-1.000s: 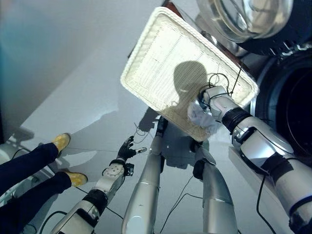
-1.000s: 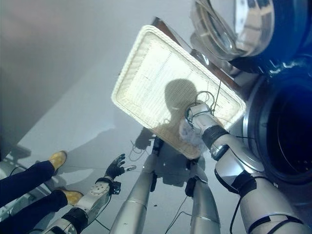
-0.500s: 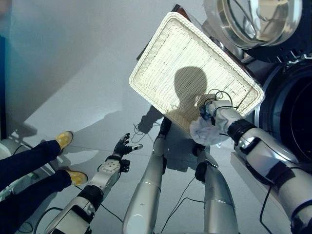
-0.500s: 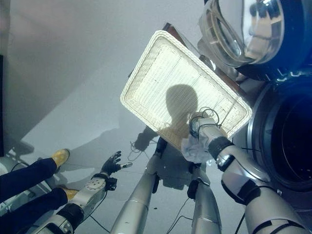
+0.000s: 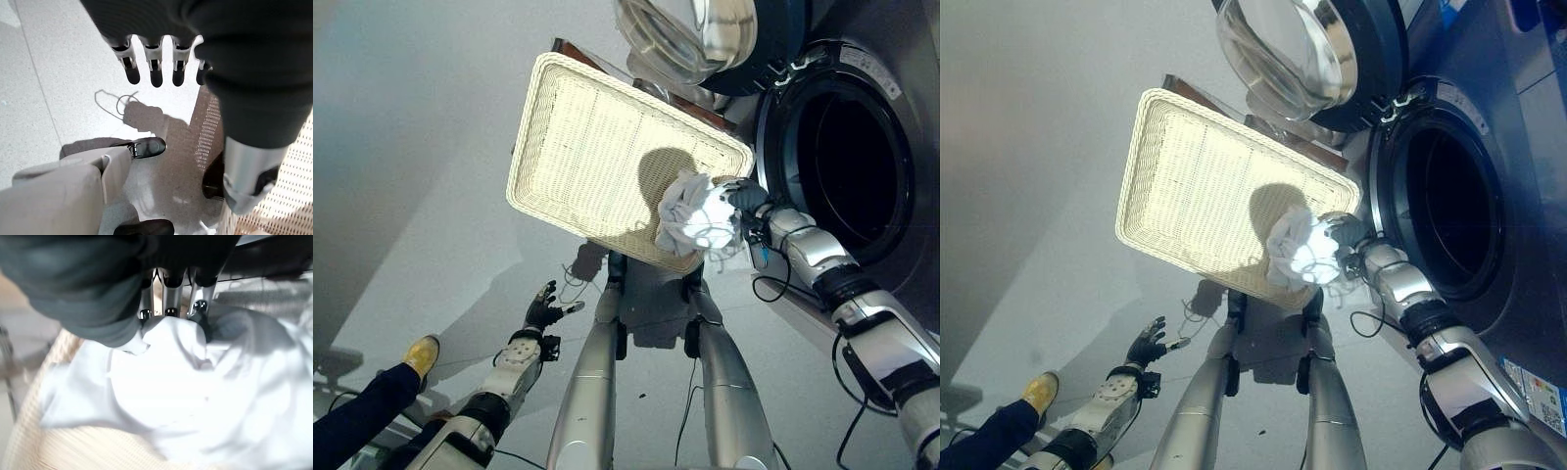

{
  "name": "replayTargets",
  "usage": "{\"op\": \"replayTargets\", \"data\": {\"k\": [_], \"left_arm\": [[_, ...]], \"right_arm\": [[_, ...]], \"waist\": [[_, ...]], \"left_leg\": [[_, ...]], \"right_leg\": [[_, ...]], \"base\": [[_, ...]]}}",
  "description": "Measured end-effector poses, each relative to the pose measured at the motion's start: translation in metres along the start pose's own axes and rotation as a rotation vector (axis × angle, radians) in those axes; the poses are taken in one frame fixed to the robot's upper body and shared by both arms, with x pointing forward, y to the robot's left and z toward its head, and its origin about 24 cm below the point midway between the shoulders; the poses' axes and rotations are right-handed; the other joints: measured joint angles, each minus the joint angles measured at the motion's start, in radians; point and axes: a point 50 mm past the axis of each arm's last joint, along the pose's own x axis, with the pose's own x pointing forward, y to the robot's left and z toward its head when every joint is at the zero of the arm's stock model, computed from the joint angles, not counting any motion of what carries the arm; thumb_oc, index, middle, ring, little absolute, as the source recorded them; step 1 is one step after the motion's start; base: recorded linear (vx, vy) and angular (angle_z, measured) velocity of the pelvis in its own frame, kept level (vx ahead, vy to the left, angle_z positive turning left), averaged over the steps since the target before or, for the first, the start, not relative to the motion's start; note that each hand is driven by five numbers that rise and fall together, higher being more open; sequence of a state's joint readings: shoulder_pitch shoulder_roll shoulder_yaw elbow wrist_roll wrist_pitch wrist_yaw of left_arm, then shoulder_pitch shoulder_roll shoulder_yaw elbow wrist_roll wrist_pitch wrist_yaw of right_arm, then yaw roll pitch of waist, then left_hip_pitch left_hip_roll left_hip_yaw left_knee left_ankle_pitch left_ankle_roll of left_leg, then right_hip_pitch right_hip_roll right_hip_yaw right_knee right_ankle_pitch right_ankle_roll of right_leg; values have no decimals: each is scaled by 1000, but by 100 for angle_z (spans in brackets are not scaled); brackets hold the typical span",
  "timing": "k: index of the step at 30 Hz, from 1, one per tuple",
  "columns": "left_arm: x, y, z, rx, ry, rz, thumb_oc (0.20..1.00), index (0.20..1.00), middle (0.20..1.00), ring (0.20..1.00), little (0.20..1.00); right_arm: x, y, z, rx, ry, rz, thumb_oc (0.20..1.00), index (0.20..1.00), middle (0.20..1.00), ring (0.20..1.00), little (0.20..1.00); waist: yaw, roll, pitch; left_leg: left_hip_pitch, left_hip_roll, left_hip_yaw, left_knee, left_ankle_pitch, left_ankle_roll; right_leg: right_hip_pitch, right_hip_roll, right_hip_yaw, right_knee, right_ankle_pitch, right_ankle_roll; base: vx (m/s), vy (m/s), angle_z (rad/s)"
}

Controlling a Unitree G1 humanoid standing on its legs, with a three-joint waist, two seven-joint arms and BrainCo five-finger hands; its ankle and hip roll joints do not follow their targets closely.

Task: Put the clothes into the washing machine.

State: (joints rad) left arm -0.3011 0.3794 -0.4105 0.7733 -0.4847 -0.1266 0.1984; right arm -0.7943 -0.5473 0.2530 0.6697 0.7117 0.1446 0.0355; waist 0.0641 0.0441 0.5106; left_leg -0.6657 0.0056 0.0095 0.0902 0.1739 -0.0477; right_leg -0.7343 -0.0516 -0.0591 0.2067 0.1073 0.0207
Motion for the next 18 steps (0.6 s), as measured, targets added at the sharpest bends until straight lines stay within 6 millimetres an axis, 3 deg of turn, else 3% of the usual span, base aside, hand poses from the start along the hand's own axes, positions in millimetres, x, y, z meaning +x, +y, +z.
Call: {"op": "replayTargets", "data": {"k": [2,3,8,13,18], "left_arm": [[0,-1,-2,-2,8,1,1000,1000,1000,1000,1000],[-1,-1,-8,-4,27,13,1000,1000,1000,1000,1000],[0,-7,-7,-20,22,24,1000,1000,1000,1000,1000],[-1,-12,-11,-24,36,24,1000,1000,1000,1000,1000],[-2,-12,-17,-11,56,31,1000,1000,1000,1000,1000]], "right_arm": [[0,2,-3,97,-15,3,200,200,200,200,200],[-1,13,-15,281,-14,37,200,200,200,200,200],[-1,30,-34,537,8,73,200,200,200,200,200],[-1,41,-36,690,10,123,200,200,200,200,200],[-1,48,-37,1028,-42,139,200,200,200,200,200]], "waist": [[-3,2,1],[-20,7,4],[-24,13,7],[-21,22,12],[-23,25,13]], "left_leg": [[4,-1,2,-2,0,0],[13,-1,11,-4,-1,0],[30,-1,23,-7,-2,-1],[31,-1,22,-9,-2,-2],[31,-1,24,-13,-2,-1]], "right_leg": [[2,0,2,0,0,0],[5,0,10,1,1,-1],[10,0,24,9,2,-3],[8,0,23,16,2,-4],[4,0,24,13,2,-5]], "base": [[7,30,-8],[2,5,-6],[-3,62,-8],[0,0,0],[7,1,0]]}}
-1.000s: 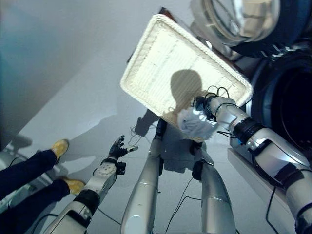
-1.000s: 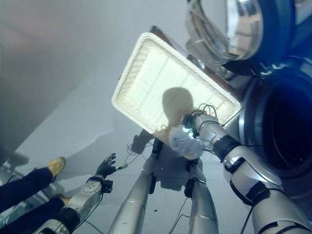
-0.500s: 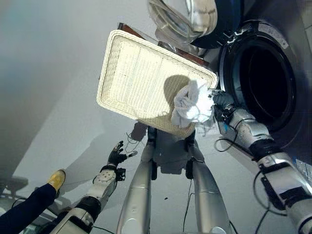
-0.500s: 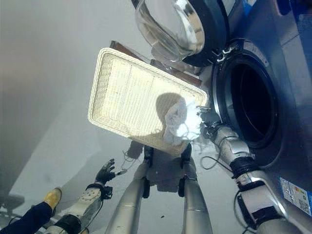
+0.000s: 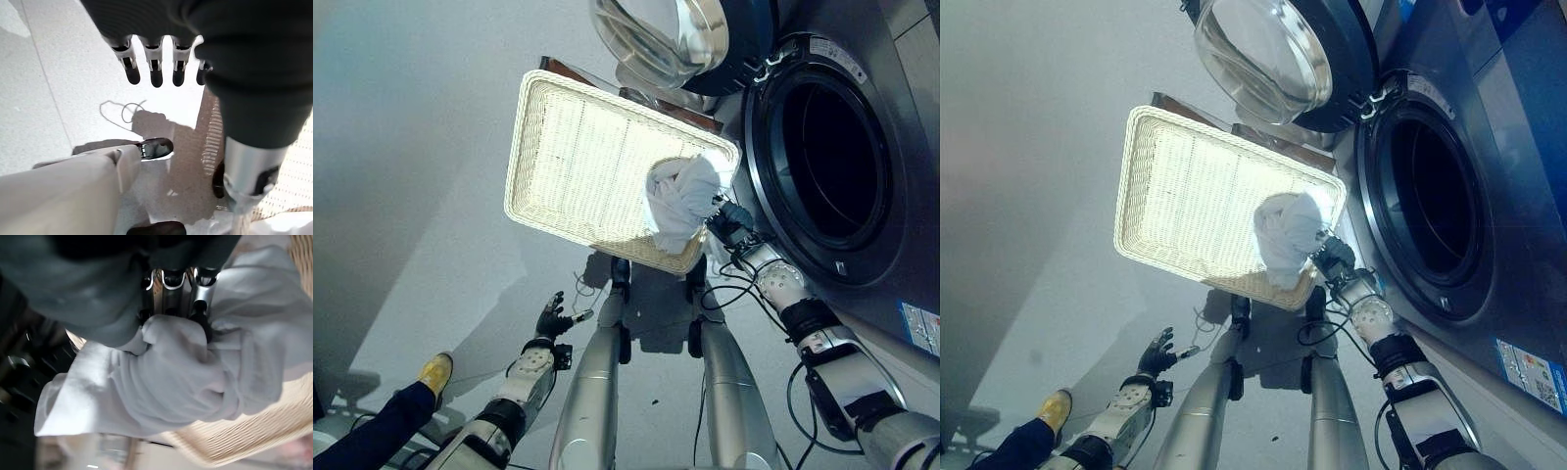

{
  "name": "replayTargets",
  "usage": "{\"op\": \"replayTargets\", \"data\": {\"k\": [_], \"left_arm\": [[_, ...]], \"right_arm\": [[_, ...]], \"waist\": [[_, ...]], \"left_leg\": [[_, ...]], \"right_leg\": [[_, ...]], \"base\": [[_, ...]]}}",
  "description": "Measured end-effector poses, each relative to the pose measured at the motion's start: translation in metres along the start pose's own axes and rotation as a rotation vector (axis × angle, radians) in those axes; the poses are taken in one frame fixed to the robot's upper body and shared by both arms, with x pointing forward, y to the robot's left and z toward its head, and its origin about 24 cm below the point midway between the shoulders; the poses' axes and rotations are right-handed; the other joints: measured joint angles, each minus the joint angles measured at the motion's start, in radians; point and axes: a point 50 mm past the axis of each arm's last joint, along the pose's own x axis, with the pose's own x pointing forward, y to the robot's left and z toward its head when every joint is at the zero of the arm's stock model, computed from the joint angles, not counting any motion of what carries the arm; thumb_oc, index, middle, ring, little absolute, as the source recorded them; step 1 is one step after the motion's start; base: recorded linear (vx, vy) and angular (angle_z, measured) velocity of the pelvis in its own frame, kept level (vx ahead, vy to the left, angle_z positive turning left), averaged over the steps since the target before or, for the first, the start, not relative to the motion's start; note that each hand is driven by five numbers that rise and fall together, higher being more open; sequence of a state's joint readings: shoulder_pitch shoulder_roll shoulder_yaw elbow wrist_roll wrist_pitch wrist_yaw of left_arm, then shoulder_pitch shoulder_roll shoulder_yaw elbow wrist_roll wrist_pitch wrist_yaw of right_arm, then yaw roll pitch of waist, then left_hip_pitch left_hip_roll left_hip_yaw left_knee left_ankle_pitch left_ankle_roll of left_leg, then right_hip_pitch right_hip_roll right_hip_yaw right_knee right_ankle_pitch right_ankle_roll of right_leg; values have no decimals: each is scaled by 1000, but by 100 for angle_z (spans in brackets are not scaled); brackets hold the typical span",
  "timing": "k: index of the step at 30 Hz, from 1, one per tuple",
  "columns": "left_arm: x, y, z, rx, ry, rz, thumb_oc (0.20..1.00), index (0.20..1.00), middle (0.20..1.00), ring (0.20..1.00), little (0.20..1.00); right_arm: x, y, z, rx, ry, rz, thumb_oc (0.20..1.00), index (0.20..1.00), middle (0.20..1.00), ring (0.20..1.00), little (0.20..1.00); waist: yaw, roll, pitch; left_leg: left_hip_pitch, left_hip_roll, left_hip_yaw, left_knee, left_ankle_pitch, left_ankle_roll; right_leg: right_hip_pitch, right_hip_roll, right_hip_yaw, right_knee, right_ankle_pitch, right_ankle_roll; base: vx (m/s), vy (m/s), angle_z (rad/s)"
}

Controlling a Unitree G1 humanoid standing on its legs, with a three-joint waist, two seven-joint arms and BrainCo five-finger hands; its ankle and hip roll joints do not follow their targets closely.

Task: Put the clothes into the washing machine.

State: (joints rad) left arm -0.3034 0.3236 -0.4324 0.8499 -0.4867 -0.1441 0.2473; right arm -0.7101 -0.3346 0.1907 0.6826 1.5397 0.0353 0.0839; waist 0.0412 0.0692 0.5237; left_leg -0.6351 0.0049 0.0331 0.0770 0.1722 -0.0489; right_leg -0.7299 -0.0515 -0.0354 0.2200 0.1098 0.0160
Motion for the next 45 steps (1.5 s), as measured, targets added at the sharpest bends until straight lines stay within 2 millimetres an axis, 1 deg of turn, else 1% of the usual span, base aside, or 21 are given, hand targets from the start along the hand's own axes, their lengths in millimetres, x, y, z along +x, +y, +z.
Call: {"op": "replayTargets", "data": {"k": [2,5,7,9,10,11,12,15,17,20,21,22,23,24,29,34,37,39,41,44,45], "left_arm": [[0,0,0,-1,-4,0,1000,1000,1000,1000,1000],[-1,-1,-2,6,-4,5,1000,1000,1000,1000,1000],[-1,1,-6,12,12,12,1000,1000,1000,1000,1000],[-1,3,-8,16,20,21,1000,1000,1000,1000,1000],[-1,3,-8,16,21,23,1000,1000,1000,1000,1000],[-1,4,-8,17,19,25,1000,1000,1000,1000,1000],[-1,4,-7,17,17,25,1000,1000,1000,1000,1000],[0,4,-4,19,9,15,1000,1000,1000,1000,1000],[0,6,-5,26,16,16,1000,1000,1000,1000,1000],[0,7,2,77,-8,-26,1000,1000,1000,1000,1000],[0,8,5,82,-20,-32,1000,1000,1000,1000,1000],[-1,11,7,97,-22,-40,1000,1000,1000,1000,1000],[-1,14,10,101,-24,-44,1000,1000,1000,1000,1000],[-1,17,11,114,-24,-45,1000,1000,1000,1000,1000],[-1,32,17,144,-15,-46,1000,1000,1000,1000,1000],[-1,33,14,156,11,-64,1000,1000,1000,1000,1000],[-2,28,16,158,9,-82,1000,1000,1000,1000,1000],[-2,25,17,154,6,-90,1000,1000,1000,1000,1000],[-2,23,14,148,17,-88,1000,1000,1000,1000,1000],[-2,16,13,126,15,-96,1000,1000,1000,1000,1000],[-2,8,10,109,20,-101,1000,1000,1000,1000,1000]], "right_arm": [[0,1,6,156,-92,8,200,200,200,200,200],[-4,-1,34,403,-336,15,200,200,200,200,200],[-10,-1,58,513,-505,13,200,200,200,200,200],[-20,0,89,608,-722,-19,200,200,200,200,200],[-23,1,97,622,-771,-28,200,200,200,200,200],[-31,0,115,647,-881,-57,200,200,200,200,200],[-33,2,128,673,-917,-92,200,200,200,200,200],[-32,15,138,760,-1010,-161,200,200,200,200,200],[-33,17,141,819,-1056,-233,200,200,200,200,200],[-43,5,156,894,-1148,-413,200,200,200,200,200],[-47,5,161,938,-1170,-442,200,200,200,200,200],[-50,3,164,950,-1185,-470,398,398,398,398,398],[-53,1,168,959,-1199,-495,802,802,802,802,802],[-56,-1,173,961,-1212,-518,1000,1000,1000,1000,1000],[-62,4,185,1036,-1196,-522,1000,1000,1000,1000,1000],[-60,8,186,1058,-1163,-512,1000,1000,1000,1000,1000],[-53,8,184,999,-1080,-477,1000,1000,1000,1000,1000],[-45,8,181,923,-967,-433,1000,1000,1000,1000,1000],[-35,16,177,853,-847,-359,1000,1000,1000,1000,1000],[-31,17,175,780,-792,-276,1000,1000,1000,1000,1000],[-30,12,169,744,-768,-237,1000,1000,1000,1000,1000]], "waist": [[-2,0,0],[0,1,1],[-3,2,1],[-3,4,2],[-4,4,2],[-10,4,3],[-16,7,4],[-20,27,13],[-16,30,14],[24,30,14],[32,30,14],[33,30,14],[35,30,15],[36,30,15],[33,35,19],[32,36,19],[24,37,19],[15,37,19],[-1,37,19],[-9,38,19],[-11,38,19]], "left_leg": [[0,0,6,-3,0,0],[7,-1,24,-13,1,2],[13,-3,35,-15,0,4],[30,-4,51,-15,-4,13],[35,-4,53,-15,-9,13],[47,-4,60,-15,-11,15],[54,-4,64,-15,-14,13],[59,-5,66,-12,-15,15],[60,-6,67,-6,-19,17],[55,-8,70,26,-37,23],[48,-11,70,34,-45,23],[35,-15,69,52,-50,27],[24,-20,66,67,-60,32],[16,-29,64,87,-64,39],[-22,-47,73,170,-104,70],[-30,-60,75,199,-121,74],[-30,-60,75,211,-125,72],[-32,-58,75,217,-131,69],[-44,-53,76,228,-131,69],[-58,-46,78,235,-132,67],[-65,-40,78,239,-133,65]], "right_leg": [[-1,0,4,-3,0,0],[-2,0,17,-9,4,4],[0,1,28,-16,6,7],[9,2,43,-17,9,7],[13,2,45,-18,8,9],[22,2,49,-19,8,9],[29,2,53,-21,8,10],[33,3,55,-18,8,9],[35,2,57,-16,7,11],[39,-2,57,-2,5,8],[35,-6,56,1,-2,18],[26,-11,56,14,-5,17],[18,-18,54,31,-19,25],[11,-28,54,51,-21,25],[-15,-61,53,103,-42,44],[-27,-70,51,130,-51,45],[-30,-71,51,142,-54,43],[-31,-70,51,142,-59,44],[-36,-66,51,137,-58,41],[-45,-58,51,127,-49,39],[-49,-52,50,124,-45,35]], "base": [[30,29,-4],[50,18,-10],[75,-12,-15],[49,-22,-18],[104,-25,-16],[117,-32,-12],[75,-46,-9],[72,-43,-2],[104,-77,0],[100,-121,2],[168,-147,12],[102,-100,14],[172,-127,18],[85,-106,13],[77,-108,3],[56,-27,-4],[0,0,0],[0,0,0],[-12,-7,-2],[-31,0,-9],[-22,17,-6]]}}
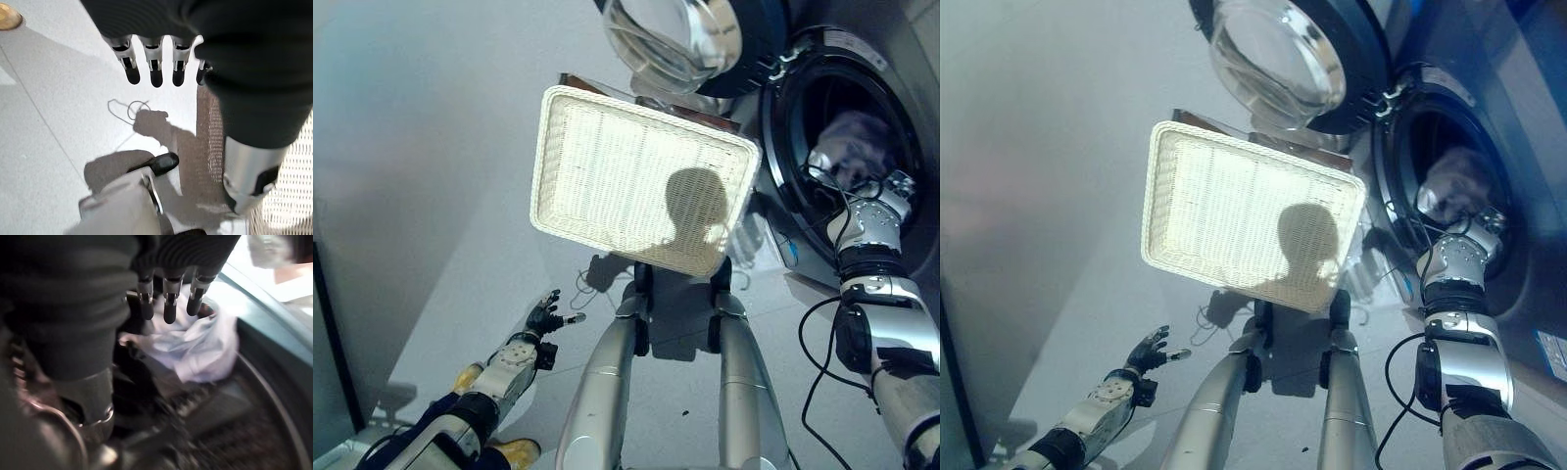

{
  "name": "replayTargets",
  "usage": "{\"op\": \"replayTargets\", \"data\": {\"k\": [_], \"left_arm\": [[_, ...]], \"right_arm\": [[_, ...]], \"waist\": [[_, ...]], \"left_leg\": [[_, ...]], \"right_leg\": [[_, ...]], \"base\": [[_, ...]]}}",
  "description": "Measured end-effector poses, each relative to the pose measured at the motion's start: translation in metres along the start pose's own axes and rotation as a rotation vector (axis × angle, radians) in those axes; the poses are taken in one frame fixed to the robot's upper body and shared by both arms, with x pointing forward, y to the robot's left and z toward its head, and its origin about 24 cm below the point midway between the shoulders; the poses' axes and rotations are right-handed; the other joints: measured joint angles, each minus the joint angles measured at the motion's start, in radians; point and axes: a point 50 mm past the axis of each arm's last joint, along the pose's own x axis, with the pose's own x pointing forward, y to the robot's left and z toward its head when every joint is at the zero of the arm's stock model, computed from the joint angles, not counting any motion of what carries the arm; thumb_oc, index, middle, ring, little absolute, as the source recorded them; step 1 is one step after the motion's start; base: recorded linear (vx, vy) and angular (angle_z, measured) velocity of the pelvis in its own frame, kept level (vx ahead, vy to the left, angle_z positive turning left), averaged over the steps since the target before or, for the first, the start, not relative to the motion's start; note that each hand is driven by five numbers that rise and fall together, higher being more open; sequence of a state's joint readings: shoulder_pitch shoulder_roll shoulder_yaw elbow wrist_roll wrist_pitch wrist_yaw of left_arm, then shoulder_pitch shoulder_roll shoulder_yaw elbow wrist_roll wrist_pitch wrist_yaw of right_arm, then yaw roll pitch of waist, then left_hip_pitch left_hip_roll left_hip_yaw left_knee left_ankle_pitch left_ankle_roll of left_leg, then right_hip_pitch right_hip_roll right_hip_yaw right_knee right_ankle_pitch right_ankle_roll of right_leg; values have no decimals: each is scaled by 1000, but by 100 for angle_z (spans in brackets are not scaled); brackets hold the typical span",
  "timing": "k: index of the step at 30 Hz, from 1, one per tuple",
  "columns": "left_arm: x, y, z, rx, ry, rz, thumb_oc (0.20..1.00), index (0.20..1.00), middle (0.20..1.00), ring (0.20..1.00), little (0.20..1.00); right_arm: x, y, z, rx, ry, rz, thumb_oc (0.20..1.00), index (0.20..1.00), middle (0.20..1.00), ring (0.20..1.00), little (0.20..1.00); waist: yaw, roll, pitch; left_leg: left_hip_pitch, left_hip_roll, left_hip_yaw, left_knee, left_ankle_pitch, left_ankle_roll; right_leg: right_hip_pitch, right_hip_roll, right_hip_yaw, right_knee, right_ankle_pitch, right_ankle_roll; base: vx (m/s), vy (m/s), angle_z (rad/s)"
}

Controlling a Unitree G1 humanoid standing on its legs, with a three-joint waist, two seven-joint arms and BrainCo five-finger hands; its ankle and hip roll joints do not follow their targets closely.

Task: Put the clothes into the washing machine.

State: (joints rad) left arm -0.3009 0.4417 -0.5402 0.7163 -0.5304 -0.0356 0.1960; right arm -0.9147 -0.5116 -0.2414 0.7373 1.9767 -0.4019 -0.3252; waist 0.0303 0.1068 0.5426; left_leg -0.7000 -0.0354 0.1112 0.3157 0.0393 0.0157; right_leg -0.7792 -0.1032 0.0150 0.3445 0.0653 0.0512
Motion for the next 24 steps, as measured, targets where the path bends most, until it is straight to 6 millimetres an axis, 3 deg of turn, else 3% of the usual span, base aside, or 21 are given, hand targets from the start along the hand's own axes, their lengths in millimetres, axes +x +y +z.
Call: {"op": "replayTargets", "data": {"k": [4,12,15,17,20,24], "left_arm": [[0,-8,-4,-14,9,-3,1000,1000,1000,1000,1000],[0,-7,-3,-18,-4,14,1000,1000,1000,1000,1000],[1,-6,-7,-24,9,24,1000,1000,1000,1000,1000],[1,-8,-8,-66,14,31,1000,1000,1000,1000,1000],[2,-14,-9,-130,14,10,1000,1000,1000,1000,1000],[3,-16,-10,-175,-2,-26,1000,1000,1000,1000,1000]], "right_arm": [[0,-26,-2,-35,50,36,1000,1000,1000,1000,1000],[1,-43,4,-96,31,138,1000,1000,1000,1000,1000],[-2,-60,2,-237,37,159,1000,1000,1000,1000,1000],[-9,-80,0,-534,26,169,1000,1000,1000,1000,1000],[-24,-128,7,-908,64,102,1000,1000,1000,1000,1000],[-50,-185,23,-1537,264,137,1000,1000,1000,1000,1000]], "waist": [[-15,0,0],[-15,3,0],[-16,3,0],[-18,3,0],[-19,2,-1],[-24,1,-1]], "left_leg": [[-8,13,-2,5,-5,-7],[-7,19,-4,-9,-3,-15],[-1,19,-4,-16,-3,-15],[10,19,-4,-21,-3,-15],[34,18,-4,-28,-3,-15],[58,17,-6,-29,-4,-16]], "right_leg": [[-4,13,0,-1,8,-5],[-10,22,-1,-3,6,-17],[-8,22,-1,-3,7,-19],[2,23,-1,-4,6,-20],[27,23,-1,-12,6,-20],[58,22,-1,-25,4,-10]], "base": [[-40,19,-6],[-43,45,-2],[-70,77,0],[-89,81,-1],[-65,66,-1],[-121,69,1]]}}
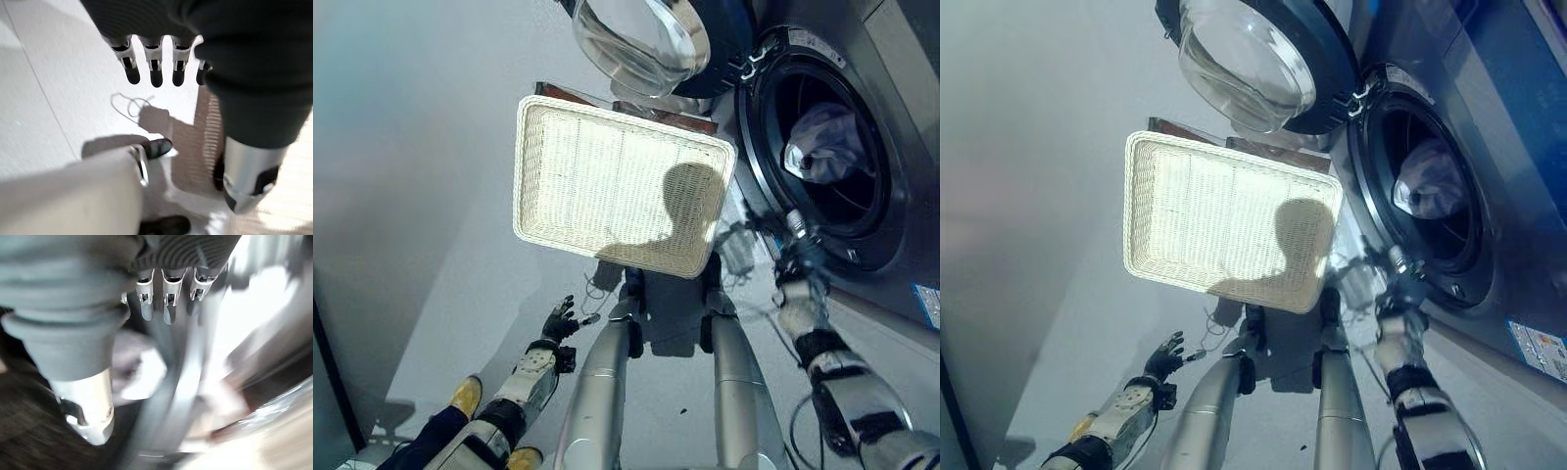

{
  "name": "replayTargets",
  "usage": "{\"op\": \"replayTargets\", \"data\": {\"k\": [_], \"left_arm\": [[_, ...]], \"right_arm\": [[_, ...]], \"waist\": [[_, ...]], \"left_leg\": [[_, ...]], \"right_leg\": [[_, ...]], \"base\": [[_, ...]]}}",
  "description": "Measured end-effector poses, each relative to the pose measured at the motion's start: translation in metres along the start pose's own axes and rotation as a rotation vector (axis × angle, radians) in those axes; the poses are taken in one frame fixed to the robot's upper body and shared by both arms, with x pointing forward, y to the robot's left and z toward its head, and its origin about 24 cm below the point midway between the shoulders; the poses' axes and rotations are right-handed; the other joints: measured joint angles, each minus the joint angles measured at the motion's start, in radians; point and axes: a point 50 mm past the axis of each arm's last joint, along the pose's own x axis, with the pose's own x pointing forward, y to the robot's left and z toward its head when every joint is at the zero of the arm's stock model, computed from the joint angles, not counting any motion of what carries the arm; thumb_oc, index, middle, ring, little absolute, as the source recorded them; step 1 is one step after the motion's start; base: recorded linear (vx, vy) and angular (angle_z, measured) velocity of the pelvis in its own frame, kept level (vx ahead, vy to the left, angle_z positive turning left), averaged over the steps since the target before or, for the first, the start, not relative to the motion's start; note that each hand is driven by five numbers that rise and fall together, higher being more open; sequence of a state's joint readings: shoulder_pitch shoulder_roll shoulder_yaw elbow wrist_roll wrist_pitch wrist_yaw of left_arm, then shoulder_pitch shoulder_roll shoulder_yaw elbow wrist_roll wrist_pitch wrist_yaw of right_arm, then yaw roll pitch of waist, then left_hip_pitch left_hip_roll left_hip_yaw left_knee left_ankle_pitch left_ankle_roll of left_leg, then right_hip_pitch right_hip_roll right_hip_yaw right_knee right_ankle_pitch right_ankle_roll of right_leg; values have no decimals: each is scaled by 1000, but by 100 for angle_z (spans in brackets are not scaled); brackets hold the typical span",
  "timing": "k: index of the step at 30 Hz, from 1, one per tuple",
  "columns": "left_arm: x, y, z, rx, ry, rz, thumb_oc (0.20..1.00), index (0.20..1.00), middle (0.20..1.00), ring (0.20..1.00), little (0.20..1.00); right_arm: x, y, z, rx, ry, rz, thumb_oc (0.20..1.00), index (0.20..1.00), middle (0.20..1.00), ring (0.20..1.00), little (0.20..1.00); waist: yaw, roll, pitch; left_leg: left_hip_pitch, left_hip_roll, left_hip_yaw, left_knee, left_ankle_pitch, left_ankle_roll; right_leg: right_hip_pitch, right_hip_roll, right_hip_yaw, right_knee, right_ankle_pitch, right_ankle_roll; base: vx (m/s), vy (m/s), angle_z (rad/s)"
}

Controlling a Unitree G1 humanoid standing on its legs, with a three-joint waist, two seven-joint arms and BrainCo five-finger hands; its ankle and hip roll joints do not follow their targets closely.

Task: Put the clothes into the washing machine.

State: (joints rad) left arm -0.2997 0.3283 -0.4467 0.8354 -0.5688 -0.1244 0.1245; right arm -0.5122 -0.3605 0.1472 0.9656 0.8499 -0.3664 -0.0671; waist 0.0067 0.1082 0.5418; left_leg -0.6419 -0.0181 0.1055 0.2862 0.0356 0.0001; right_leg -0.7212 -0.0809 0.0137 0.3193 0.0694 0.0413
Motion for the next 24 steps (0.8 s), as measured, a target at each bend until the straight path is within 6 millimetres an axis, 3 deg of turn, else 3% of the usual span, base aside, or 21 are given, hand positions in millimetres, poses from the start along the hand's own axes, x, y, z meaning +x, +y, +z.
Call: {"op": "replayTargets", "data": {"k": [2,4,12,18,24], "left_arm": [[-1,5,-5,-19,13,6,1000,1000,1000,1000,1000],[-1,9,-4,-34,5,11,1000,1000,1000,1000,1000],[-7,21,-24,-108,45,35,1000,1000,1000,1000,1000],[-12,28,-41,-132,108,49,1000,1000,1000,1000,1000],[-38,51,-86,-214,265,96,1000,1000,1000,1000,1000]], "right_arm": [[-9,4,-16,-291,55,99,1000,1000,1000,1000,1000],[-18,-5,-30,-431,107,123,1000,1000,1000,1000,1000],[-46,-43,-74,-592,340,58,1000,1000,1000,1000,1000],[-64,-57,-92,-740,426,100,1000,1000,1000,1000,1000],[-97,-64,-122,-730,564,188,1000,1000,1000,1000,1000]], "waist": [[-24,-2,-1],[-24,-3,-1],[-43,-27,-3],[-43,-47,-3],[-39,-122,-94]], "left_leg": [[14,-1,-4,-2,1,1],[39,-1,-8,-9,1,1],[205,-12,-35,-109,31,4],[381,-15,-52,-216,51,7],[538,2,-61,-320,62,-9]], "right_leg": [[21,-2,-4,-11,4,2],[47,-2,-7,-20,5,2],[232,-10,-34,-133,31,14],[413,-16,-66,-226,40,20],[581,-4,-99,-341,49,14]], "base": [[-139,51,0],[-96,63,4],[-110,61,9],[-6,0,10],[127,-37,5]]}}
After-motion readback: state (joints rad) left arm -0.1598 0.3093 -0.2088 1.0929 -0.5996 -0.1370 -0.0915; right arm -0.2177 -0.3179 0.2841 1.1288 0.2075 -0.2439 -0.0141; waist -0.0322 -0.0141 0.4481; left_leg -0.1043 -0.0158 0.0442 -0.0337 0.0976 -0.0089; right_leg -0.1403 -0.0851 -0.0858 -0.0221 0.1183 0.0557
